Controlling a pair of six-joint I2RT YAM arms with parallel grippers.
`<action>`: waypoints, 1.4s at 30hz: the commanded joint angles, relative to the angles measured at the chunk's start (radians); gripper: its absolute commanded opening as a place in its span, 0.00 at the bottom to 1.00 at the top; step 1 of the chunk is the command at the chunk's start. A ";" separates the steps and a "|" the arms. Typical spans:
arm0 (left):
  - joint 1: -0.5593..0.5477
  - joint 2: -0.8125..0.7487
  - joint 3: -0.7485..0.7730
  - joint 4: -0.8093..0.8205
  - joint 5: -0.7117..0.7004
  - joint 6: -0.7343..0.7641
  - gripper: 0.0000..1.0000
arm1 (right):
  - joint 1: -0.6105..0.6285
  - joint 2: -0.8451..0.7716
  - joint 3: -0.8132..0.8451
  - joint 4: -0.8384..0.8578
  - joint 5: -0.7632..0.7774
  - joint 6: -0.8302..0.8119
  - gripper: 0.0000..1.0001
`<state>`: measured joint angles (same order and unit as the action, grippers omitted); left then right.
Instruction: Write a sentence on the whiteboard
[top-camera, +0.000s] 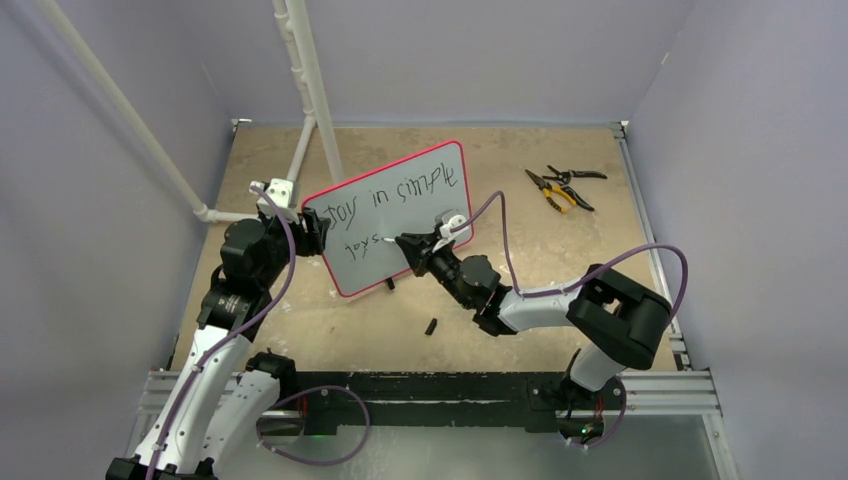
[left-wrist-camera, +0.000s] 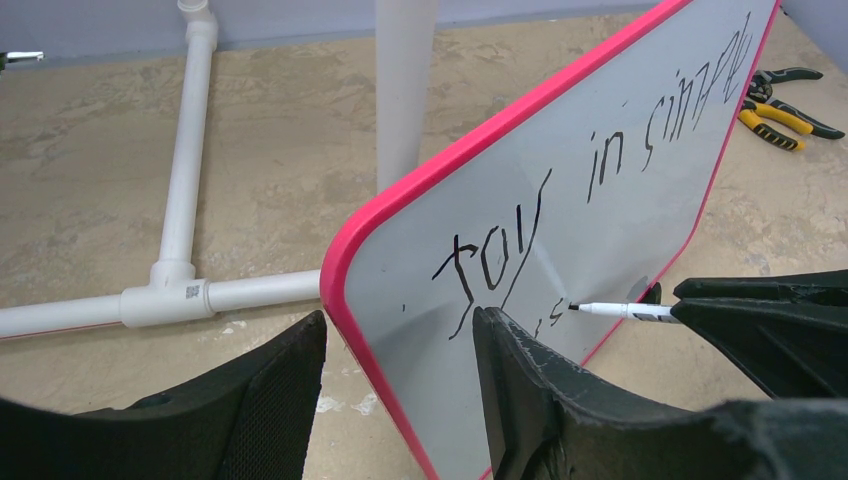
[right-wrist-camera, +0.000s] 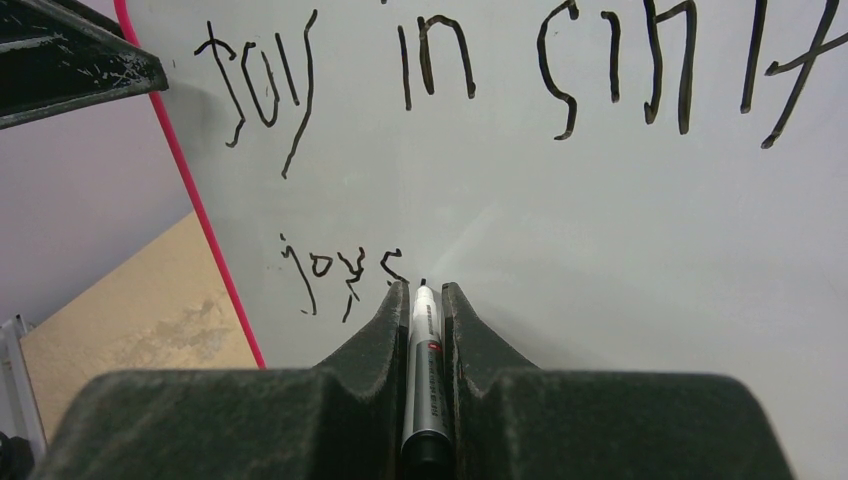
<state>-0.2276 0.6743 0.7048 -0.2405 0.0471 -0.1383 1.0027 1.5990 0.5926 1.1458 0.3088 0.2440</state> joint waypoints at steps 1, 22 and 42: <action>0.001 -0.010 -0.007 0.043 0.007 0.005 0.55 | -0.006 -0.008 0.011 0.056 0.026 -0.022 0.00; -0.006 0.046 0.193 -0.028 0.114 -0.107 0.53 | -0.139 -0.563 -0.161 -0.470 -0.013 0.119 0.00; -0.912 0.522 0.116 0.163 -0.346 -0.338 0.47 | -0.359 -0.959 -0.458 -0.551 -0.066 0.228 0.00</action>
<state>-1.0569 1.1217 0.8551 -0.1780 -0.2066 -0.4183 0.6468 0.6876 0.1574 0.5831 0.2195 0.4637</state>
